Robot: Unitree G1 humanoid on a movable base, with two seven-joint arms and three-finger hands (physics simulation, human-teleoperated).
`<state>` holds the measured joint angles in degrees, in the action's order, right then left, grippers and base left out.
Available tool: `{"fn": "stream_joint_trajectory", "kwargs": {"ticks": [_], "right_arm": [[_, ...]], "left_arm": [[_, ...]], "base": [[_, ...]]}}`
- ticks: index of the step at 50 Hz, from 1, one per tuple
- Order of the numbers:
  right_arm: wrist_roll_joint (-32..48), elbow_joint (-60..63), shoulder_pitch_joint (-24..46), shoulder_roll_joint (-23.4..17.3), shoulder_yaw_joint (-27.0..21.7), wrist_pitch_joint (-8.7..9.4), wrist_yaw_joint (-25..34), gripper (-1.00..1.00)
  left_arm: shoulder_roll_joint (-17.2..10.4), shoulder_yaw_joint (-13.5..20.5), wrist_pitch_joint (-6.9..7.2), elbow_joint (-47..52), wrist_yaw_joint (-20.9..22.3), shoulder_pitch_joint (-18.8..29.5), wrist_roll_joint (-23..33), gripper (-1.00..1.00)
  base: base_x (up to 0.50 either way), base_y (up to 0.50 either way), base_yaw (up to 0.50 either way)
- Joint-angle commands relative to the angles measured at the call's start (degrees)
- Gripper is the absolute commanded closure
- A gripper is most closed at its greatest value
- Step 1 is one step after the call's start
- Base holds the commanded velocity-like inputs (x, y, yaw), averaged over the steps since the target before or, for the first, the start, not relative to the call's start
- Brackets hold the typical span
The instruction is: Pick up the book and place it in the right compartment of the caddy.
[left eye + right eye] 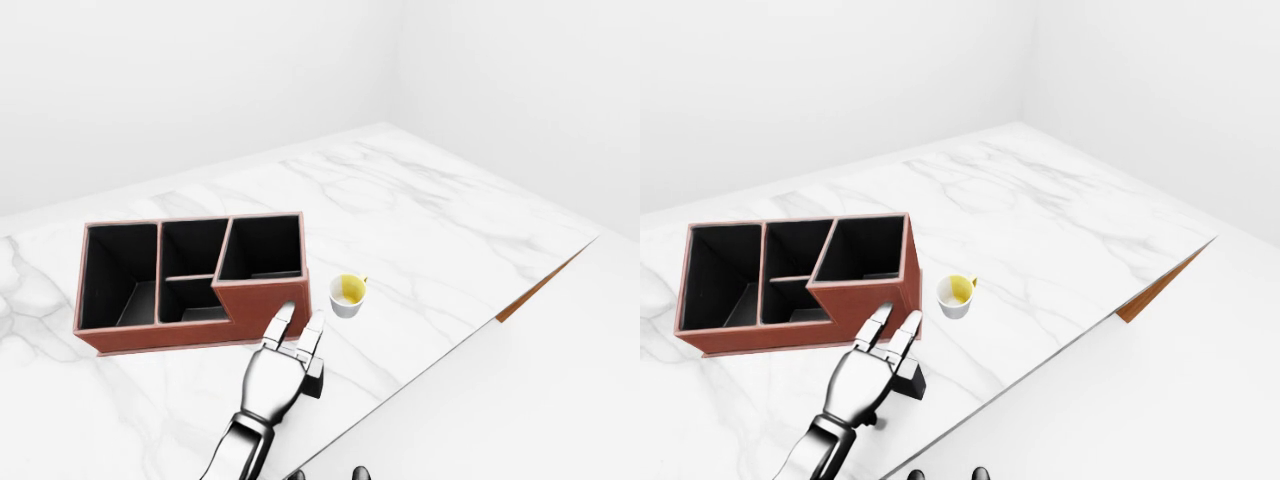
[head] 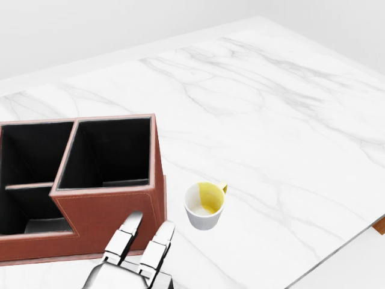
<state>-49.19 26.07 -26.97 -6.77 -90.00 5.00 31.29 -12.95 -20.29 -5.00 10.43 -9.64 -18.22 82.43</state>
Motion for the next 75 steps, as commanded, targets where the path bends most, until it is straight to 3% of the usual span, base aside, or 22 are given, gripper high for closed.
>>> {"fn": "stream_joint_trajectory", "kwargs": {"ticks": [1,47,49,50,54,57,75], "right_arm": [[-0.07,0.12,0.01,-0.01,0.00,0.00,-0.04,-1.00],[-0.24,-0.23,-0.11,0.04,0.00,0.00,0.18,-1.00],[-0.23,-0.14,-0.09,0.08,0.00,0.00,0.21,-1.00],[-0.18,-0.13,-0.05,0.02,0.00,0.00,0.13,-1.00],[-0.29,0.08,-0.15,0.03,0.00,0.00,0.08,-1.00],[-0.31,0.14,-0.13,-0.05,0.00,0.00,-0.02,-1.00],[-0.11,-0.24,0.03,-0.01,0.00,0.00,0.18,-1.00]], "left_arm": [[0.78,-0.23,0.00,-3.10,0.20,1.85,0.29,-1.00],[2.32,-1.29,0.00,-17.92,-2.06,7.20,3.26,-1.00],[2.37,-1.25,0.00,-18.51,-2.33,7.51,3.43,-0.47],[2.34,-1.26,0.00,-17.83,-1.70,7.11,3.21,0.08],[2.27,-1.05,0.00,-16.47,-0.57,6.68,2.58,0.73],[2.31,-1.07,0.00,-16.31,-0.24,6.67,2.48,1.00],[2.94,-1.51,0.00,-18.83,-0.53,7.92,3.31,1.00]], "base": [[0.00,0.00,0.00],[0.00,0.00,0.00],[0.00,-0.01,-0.01],[0.01,-0.01,-0.01],[0.00,0.00,-0.01],[0.00,0.00,0.00],[0.00,0.00,0.00]]}}
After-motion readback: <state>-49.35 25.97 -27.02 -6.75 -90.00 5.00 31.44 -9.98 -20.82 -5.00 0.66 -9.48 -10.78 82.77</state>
